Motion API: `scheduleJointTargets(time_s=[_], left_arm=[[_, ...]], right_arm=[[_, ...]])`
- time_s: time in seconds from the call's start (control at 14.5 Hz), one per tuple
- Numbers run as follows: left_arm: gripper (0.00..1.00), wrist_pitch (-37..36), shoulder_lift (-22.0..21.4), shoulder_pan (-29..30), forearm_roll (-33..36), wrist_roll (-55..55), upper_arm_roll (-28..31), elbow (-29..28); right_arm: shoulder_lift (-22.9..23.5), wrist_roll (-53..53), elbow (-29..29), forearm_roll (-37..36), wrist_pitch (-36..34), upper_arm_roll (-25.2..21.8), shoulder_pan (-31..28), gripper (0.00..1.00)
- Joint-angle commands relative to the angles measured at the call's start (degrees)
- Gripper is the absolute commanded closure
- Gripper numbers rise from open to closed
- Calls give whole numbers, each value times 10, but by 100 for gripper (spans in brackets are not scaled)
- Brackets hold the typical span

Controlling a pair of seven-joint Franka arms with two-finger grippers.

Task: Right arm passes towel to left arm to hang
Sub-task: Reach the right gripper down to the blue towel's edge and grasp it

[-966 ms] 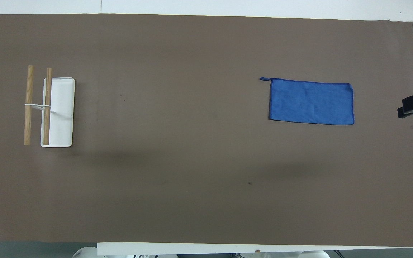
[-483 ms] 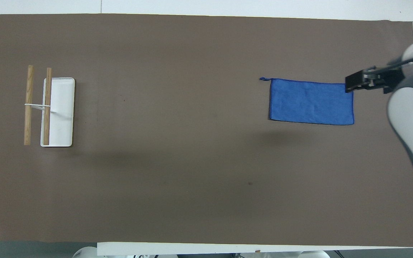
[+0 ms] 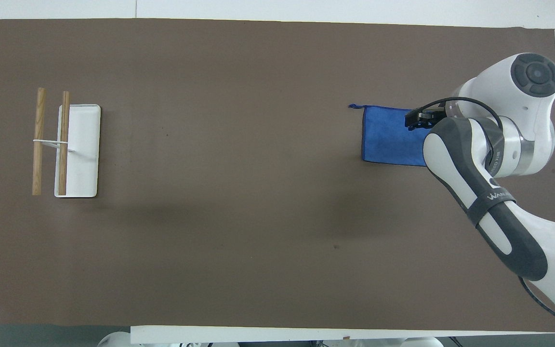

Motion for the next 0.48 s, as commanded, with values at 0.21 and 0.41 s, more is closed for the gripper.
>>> scheduleJointTargets(time_s=[0.21,0.41], left_arm=[[0,-4,-9,-8,7,5,8,-10],[0,-4,-9,-8,7,5,8,-10]], right_arm=[[-5,-2,-45,3,25,3,-5,10],[4,-4,-60,3,56,3,-2,12]])
